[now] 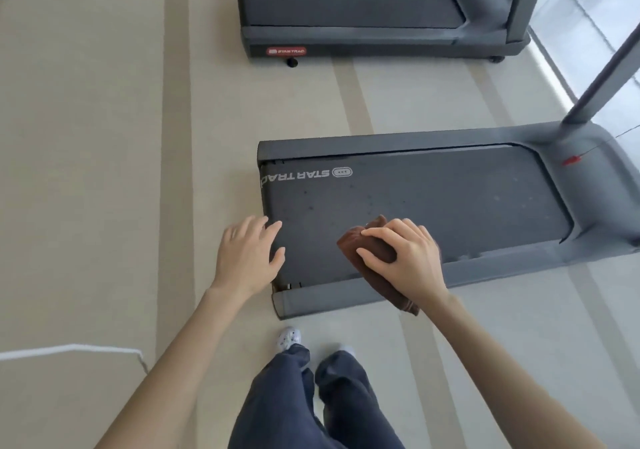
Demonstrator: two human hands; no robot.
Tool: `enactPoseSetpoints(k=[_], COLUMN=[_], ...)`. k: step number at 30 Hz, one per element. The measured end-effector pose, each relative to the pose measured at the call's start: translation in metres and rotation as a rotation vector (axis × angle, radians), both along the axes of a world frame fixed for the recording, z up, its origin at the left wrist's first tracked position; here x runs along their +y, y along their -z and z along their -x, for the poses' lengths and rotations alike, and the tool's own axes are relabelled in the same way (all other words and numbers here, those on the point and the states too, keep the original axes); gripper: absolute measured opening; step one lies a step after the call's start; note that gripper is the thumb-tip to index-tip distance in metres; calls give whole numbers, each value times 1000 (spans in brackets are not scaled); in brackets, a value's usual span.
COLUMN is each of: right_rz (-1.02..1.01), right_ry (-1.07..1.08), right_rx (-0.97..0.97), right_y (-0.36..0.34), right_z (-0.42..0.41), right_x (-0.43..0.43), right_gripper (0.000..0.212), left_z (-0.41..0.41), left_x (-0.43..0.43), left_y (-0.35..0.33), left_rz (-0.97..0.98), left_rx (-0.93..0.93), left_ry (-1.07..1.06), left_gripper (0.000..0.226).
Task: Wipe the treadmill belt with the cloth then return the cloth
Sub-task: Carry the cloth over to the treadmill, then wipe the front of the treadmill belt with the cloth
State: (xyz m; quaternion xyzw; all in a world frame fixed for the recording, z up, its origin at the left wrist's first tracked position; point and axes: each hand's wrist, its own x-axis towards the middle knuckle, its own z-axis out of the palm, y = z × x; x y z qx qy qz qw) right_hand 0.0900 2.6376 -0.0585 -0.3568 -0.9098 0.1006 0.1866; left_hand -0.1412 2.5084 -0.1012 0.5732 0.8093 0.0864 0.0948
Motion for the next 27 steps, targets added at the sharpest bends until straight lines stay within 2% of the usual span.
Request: enactPoseSetpoints(k=[7,12,19,24,27], right_rz=[161,346,411,344,252], right_ry=[-140,-145,-86,-70,-127], right_rx=[-47,-51,-86,-53,-58], right_y=[42,134,321,466,549], right_z=[14,29,34,27,24], right_x=[76,122,149,160,173], right_gripper=[25,19,20,20,26], left_z=[-9,-26,-40,-48,-52], left_x=[20,37,79,108,118], left_y=[40,103,280,427,511], left_rz=[84,63,148,171,204], left_rx=[0,-43,-153,-156,-133], left_ry=[-143,-290,-354,-295,-217], left_gripper=[46,43,46,50,50])
